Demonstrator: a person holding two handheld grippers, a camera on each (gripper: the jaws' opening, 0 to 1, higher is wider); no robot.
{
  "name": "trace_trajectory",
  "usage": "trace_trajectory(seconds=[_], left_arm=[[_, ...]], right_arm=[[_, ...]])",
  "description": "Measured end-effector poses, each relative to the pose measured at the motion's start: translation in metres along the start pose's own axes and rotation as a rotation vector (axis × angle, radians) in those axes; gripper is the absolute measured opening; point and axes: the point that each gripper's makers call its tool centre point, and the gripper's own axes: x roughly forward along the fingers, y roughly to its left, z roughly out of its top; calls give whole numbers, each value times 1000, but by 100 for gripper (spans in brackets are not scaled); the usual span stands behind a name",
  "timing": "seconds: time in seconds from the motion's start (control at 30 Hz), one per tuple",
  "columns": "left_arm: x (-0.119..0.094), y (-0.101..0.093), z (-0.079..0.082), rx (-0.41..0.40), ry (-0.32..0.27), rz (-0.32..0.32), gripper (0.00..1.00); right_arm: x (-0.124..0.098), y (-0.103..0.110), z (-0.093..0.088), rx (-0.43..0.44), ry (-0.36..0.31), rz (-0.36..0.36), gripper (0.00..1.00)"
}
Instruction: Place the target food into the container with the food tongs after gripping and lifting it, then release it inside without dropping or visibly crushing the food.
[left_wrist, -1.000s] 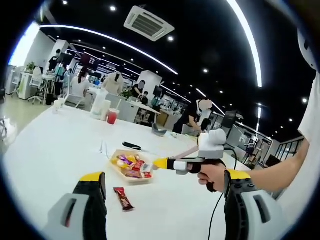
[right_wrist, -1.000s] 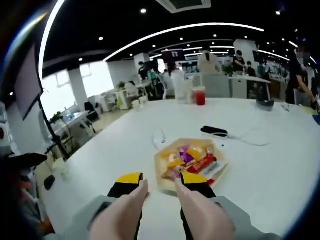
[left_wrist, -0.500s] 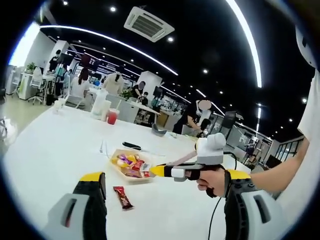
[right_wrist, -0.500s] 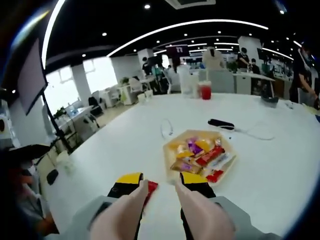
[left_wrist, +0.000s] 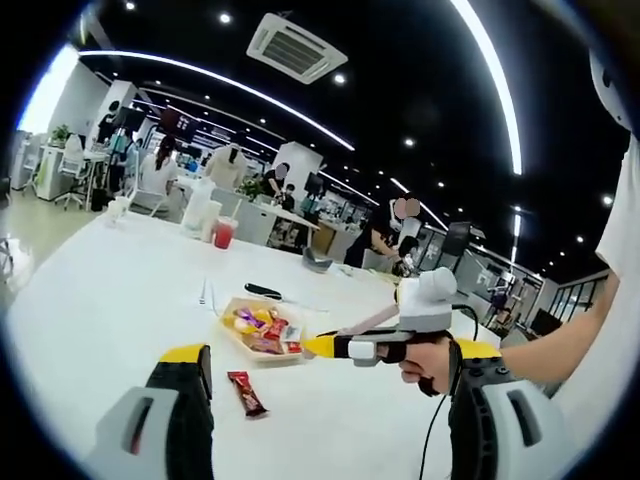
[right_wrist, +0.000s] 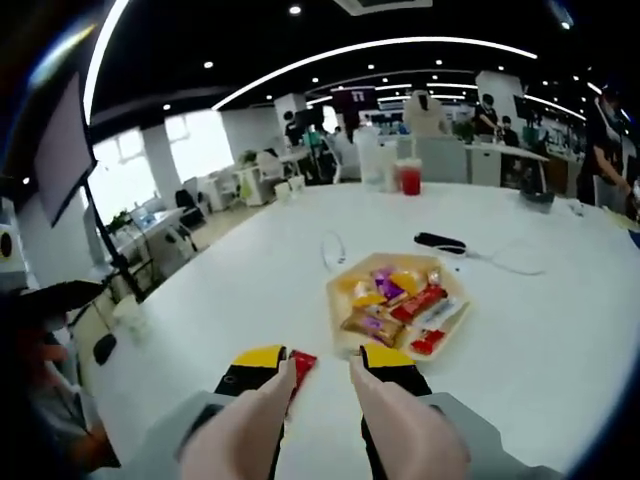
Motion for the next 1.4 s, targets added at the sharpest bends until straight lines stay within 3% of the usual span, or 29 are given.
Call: trace_trajectory(seconds=[0.23, 0.83, 1.07, 1.13, 1.4], left_arm=[[-2, 0, -6, 5, 18, -2, 99], [-14, -1, -22, 15, 50, 12, 99], [-18, 0, -29, 17, 63, 23, 99], [-19, 2, -33, 62, 84, 38, 99], [-15, -6, -43, 83, 118, 16, 99]], right_arm=[[-1, 3, -12, 16, 5, -3, 28], [-1, 33, -38, 11, 33, 23, 29], [1, 37, -43, 18, 40, 23, 29], [0, 38, -43, 17, 40, 22, 29], [1, 39, -41, 25, 49, -17, 29]])
